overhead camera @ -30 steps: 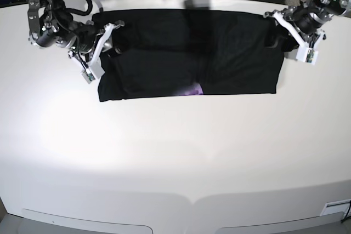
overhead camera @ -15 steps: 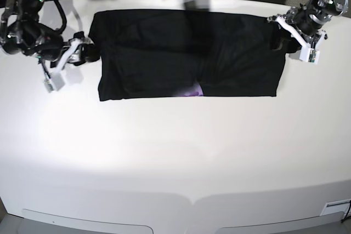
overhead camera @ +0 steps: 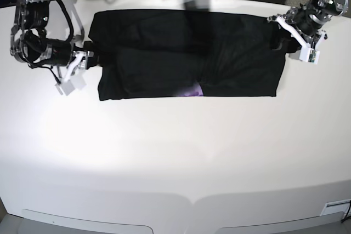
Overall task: Fold the T-shirt properly
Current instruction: 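Grasp the strip end near the right gripper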
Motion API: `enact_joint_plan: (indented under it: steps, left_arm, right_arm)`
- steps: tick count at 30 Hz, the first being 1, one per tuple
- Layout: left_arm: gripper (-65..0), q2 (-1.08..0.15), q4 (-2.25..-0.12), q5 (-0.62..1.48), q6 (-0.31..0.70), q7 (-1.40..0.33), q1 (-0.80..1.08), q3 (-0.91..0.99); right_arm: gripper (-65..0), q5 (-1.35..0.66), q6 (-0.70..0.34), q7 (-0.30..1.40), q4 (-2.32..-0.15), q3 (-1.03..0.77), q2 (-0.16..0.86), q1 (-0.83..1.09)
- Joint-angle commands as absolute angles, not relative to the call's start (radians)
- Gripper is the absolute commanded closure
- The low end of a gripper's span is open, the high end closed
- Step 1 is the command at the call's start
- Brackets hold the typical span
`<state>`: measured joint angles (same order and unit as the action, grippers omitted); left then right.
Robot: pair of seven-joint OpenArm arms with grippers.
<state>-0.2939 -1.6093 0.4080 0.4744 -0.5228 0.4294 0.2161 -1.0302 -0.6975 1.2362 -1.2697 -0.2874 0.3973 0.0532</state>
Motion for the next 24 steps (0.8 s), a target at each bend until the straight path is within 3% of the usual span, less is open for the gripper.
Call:
enact_joint_plan:
  steps: [1, 9, 11, 14, 18, 24]
  left_arm:
    - [-29.1, -0.302, -1.617, 0.401, 0.472, -0.530, 0.432, 0.220]
    - [-29.1, -0.302, -1.616, 0.401, 0.472, -0.530, 0.432, 0.220]
    - [-29.1, -0.302, -1.617, 0.401, 0.472, -0.530, 0.432, 0.220]
    - [-29.1, -0.302, -1.617, 0.401, 0.472, -0.530, 0.432, 0.220]
    - [-29.1, -0.302, -1.617, 0.427, 0.485, -0.530, 0.433, 0.220]
    - [-29.0, -0.291, -1.617, 0.543, 0.582, -0.546, 0.434, 0.220]
  right_arm:
    - [-31.4, -1.019, -0.696, 1.268, -1.273, -0.266, 0.405, 0.048]
    - [-29.7, -1.044, -0.696, 1.263, -1.273, -0.130, 0.379, 0.038]
    - [-21.2, -1.044, -0.693, 1.242, -1.273, -0.115, 0.376, 0.039]
    - [-1.2, -1.044, -0.688, 1.198, -1.274, -0.121, 0.377, 0.038]
    - [0.0, -1.043, -0.690, 1.172, -1.296, -0.179, 0.383, 0.036]
    - [0.0, -1.025, -0.691, 1.299, -1.503, -0.277, 0.384, 0.029]
